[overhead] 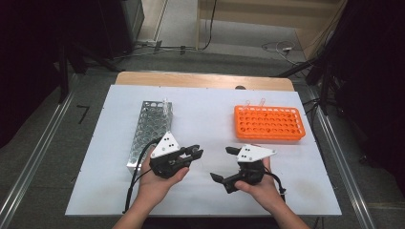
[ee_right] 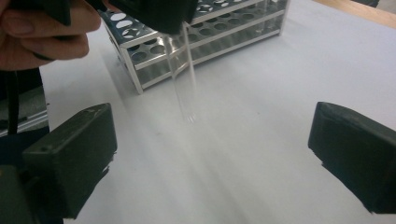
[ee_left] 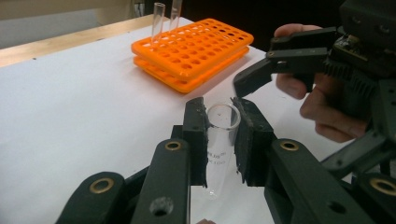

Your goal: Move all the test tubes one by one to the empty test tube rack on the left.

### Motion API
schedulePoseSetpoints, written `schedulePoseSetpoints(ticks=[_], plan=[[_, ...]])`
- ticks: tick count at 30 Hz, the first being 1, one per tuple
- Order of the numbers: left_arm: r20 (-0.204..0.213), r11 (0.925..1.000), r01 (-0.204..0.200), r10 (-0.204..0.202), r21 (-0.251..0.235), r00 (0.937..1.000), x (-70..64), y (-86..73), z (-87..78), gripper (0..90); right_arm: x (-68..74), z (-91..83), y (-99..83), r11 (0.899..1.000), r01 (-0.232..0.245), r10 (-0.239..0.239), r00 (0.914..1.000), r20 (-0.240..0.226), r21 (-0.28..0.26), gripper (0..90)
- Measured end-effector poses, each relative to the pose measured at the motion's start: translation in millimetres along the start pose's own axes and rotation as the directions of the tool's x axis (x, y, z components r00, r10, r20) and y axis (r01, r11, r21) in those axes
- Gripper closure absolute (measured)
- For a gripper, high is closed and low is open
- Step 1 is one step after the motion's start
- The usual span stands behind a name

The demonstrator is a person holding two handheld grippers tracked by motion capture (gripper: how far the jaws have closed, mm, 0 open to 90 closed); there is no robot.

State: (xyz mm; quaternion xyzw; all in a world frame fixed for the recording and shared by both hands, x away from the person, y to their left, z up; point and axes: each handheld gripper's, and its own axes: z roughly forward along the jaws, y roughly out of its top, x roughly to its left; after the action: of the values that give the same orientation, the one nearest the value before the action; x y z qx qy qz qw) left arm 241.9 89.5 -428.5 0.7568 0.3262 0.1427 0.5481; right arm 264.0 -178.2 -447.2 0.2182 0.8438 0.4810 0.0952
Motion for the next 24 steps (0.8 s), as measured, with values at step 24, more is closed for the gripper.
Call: schedulePoseSetpoints(ticks=[24], plan=[[-0.133, 0.9992, 0.010, -0.015, -0.040, 0.9911, 43.9, 27.7, -31.4, 76.5, -49.7, -60.6, -36.9, 0.990, -0.136, 0.139, 0.9823, 0.125, -0.037, 0.0]])
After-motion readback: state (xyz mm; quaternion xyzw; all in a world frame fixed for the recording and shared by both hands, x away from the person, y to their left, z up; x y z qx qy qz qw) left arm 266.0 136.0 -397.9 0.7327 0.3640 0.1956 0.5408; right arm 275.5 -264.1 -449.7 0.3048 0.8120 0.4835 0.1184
